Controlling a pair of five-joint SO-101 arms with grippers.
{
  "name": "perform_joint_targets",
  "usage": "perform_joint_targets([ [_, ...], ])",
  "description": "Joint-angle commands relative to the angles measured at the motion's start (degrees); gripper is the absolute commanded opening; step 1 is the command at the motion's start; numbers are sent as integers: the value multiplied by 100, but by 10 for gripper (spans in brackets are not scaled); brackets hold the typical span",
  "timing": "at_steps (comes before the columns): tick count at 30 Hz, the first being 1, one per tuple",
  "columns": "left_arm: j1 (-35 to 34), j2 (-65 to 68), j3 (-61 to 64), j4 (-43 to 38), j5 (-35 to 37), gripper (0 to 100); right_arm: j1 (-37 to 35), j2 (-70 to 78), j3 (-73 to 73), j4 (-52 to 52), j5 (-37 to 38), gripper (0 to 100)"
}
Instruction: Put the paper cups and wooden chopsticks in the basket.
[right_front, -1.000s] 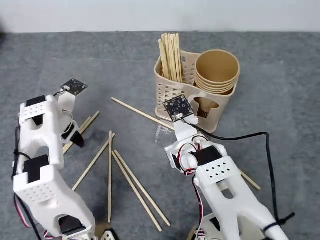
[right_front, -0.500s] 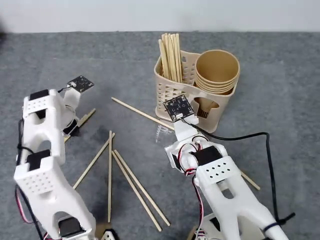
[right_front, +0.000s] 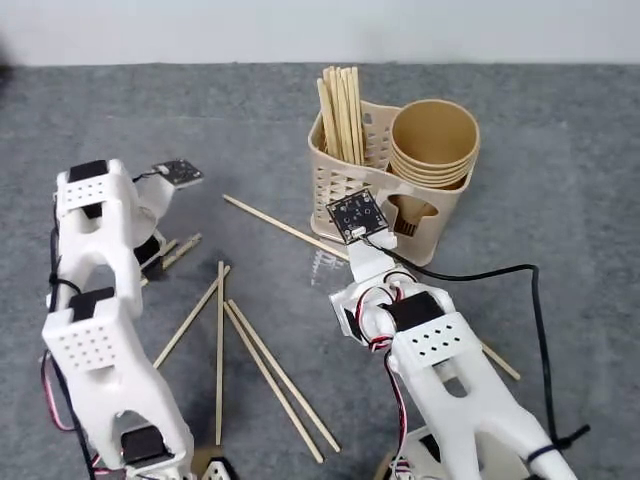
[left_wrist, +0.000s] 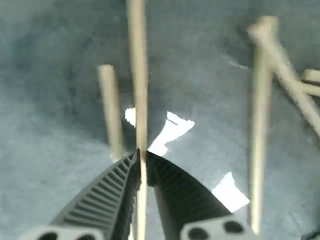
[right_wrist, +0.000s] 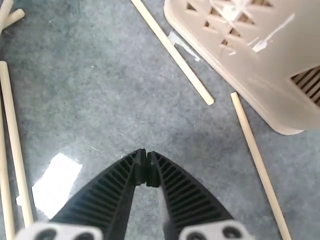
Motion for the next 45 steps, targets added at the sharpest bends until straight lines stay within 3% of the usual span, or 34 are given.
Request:
perform_joint_targets([
  [1,158,-703,-101,290,-62,10,-13,-215,9,-13,0,9],
  [10,123,-818,-92,299,-62,22,-13,-215,9,-13,0,9],
  [13,79,-826,-92,281,-62,115,-13,-215,9,-13,0,9],
  [18,-18,-818,-4,-457,290,240,-13,-207,9,-4,0,9],
  [27,185,-738,1244,-2022,308,242,-13,-207,9,-4,0,9],
  [30,167,-422,1235,-2136,316,235,-13,-207,9,-4,0,9],
  [34,167,132,919,-1952,290,171,-13,-207,9,-4,0,9],
  [39,237,607,127,-888,-220,17,-13,-215,9,-4,0,9],
  [45,615,738,22,-211,-440,12,-4,-233,9,4,0,9],
])
